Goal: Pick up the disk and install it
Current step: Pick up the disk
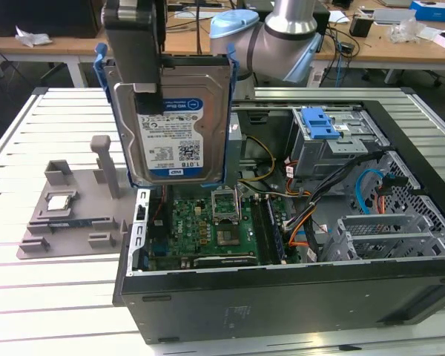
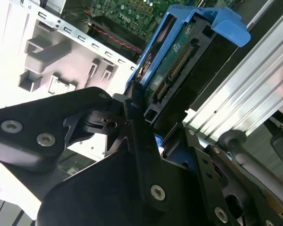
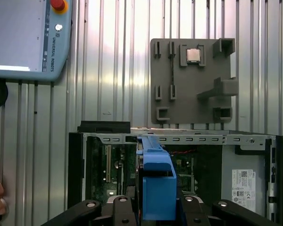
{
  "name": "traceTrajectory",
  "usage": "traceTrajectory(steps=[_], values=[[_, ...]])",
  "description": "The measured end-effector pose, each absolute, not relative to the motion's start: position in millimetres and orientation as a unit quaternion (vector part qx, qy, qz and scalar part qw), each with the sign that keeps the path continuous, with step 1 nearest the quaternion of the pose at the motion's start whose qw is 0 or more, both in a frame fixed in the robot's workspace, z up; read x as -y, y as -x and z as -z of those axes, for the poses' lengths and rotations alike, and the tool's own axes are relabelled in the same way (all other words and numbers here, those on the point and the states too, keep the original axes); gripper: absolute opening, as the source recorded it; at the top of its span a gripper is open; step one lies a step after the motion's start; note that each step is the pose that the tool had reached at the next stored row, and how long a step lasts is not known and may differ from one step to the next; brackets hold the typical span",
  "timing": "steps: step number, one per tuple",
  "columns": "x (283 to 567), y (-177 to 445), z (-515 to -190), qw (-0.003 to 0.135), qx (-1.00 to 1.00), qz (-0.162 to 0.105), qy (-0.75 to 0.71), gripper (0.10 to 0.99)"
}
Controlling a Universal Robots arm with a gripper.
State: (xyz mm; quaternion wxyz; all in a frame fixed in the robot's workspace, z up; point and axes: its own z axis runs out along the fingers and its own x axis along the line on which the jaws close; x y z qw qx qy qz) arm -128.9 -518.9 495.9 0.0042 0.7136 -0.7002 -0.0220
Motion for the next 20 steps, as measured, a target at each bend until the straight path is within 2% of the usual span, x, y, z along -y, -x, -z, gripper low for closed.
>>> traceTrajectory(steps=[20], values=[[518.9,78.6,-495.5,0.004,0.7,0.022,-0.714,0.369]])
